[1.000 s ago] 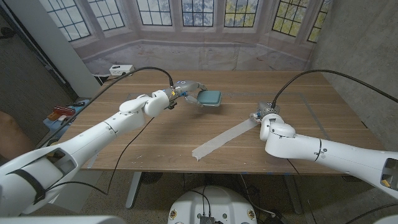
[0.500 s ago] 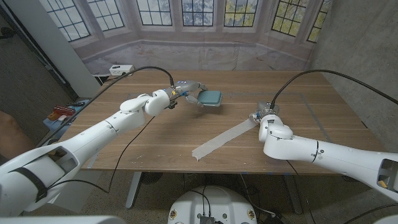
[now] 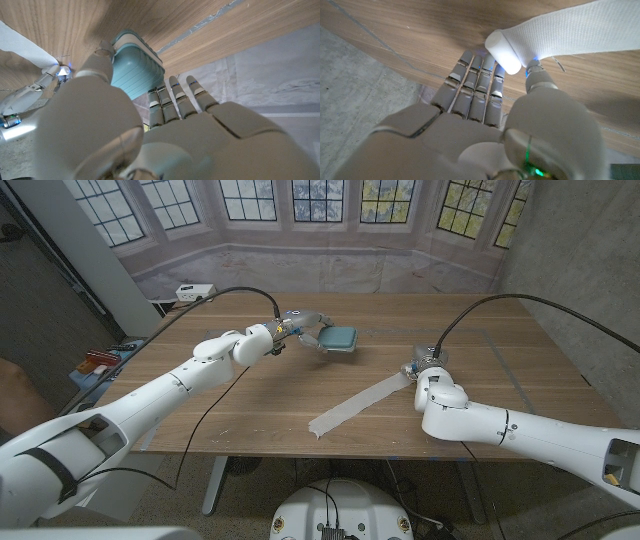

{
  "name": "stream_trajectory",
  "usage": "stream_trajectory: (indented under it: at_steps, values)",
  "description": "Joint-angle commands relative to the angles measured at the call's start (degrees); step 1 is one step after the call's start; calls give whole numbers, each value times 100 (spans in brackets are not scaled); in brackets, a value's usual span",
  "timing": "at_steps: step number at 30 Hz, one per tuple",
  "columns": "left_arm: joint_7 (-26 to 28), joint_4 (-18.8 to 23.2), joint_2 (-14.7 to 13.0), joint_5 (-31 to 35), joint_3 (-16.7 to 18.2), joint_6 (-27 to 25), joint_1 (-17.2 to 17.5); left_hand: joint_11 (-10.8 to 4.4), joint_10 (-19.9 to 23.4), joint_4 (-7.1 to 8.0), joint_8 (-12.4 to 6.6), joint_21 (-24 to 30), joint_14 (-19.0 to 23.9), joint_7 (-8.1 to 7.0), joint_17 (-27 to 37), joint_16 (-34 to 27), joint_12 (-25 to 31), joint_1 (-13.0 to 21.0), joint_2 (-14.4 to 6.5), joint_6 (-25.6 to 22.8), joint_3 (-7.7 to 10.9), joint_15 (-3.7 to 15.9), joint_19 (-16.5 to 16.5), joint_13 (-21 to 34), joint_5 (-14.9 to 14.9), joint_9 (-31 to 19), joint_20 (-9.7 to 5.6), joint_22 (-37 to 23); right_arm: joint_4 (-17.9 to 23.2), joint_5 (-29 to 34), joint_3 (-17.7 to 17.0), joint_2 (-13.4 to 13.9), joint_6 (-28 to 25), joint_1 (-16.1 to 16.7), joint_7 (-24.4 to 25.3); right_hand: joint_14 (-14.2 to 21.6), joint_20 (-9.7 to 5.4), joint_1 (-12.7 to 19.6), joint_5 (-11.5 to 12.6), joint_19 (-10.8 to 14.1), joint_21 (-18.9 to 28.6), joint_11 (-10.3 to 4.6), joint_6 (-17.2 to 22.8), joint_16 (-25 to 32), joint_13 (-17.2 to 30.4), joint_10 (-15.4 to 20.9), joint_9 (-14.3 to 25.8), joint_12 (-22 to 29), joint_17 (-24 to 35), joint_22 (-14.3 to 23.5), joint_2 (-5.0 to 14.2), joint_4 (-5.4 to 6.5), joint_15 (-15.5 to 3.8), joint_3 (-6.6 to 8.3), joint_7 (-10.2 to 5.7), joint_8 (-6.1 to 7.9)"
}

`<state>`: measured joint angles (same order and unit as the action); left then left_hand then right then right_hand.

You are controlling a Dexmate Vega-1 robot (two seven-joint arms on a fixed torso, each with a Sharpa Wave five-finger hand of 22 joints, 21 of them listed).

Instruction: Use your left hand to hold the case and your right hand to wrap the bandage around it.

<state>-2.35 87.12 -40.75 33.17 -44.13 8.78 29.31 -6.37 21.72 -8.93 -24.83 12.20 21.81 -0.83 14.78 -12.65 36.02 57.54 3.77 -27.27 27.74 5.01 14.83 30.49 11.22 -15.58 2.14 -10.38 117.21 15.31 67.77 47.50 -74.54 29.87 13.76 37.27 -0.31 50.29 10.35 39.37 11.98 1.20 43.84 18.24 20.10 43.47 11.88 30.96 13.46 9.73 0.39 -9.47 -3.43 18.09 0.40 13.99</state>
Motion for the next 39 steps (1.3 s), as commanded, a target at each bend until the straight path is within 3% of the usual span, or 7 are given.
stream_trajectory:
  at_steps: [1,23,30,39]
  values:
    - [-35,-29,9,-17,-19,29,-20,-328,350,12,-1300,-26,28,-259,20,22,-10,32,-273,-765,55,-4,5,54,22,-31,-11,-21,-81,138,-61,-37,88,104,60,83,-13,94,35,68,44,-15,87,35,24,74,10,52,24,31,-2,-11,-274,-12,-15,32]
    - [-21,-249,76,-36,-74,153,-140,-329,358,13,-1380,-22,40,-261,26,29,-30,26,-274,-768,59,7,3,81,20,-39,-21,-21,-170,429,-135,-72,283,192,-98,228,-84,211,36,163,45,-82,235,111,53,190,21,146,79,34,18,7,-416,-47,-56,11]
    - [-19,-318,89,-56,-89,209,-179,-336,369,7,-1396,-22,39,-256,26,34,-32,31,-269,-761,60,3,1,89,19,-38,-20,-21,-79,543,-27,-25,182,106,-279,54,-52,227,38,86,-3,-18,-6,28,-9,-164,23,-20,88,36,-1,29,-346,-80,-29,-130]
    - [-18,-356,97,-50,-108,250,-213,-326,356,14,-1417,-22,36,-257,33,32,-44,26,-280,-769,53,3,-3,97,17,-30,-9,-21,72,625,-9,66,64,136,-340,16,-36,220,36,76,-11,-9,-30,19,-51,-169,24,-48,103,37,1,45,-327,-108,-31,-156]
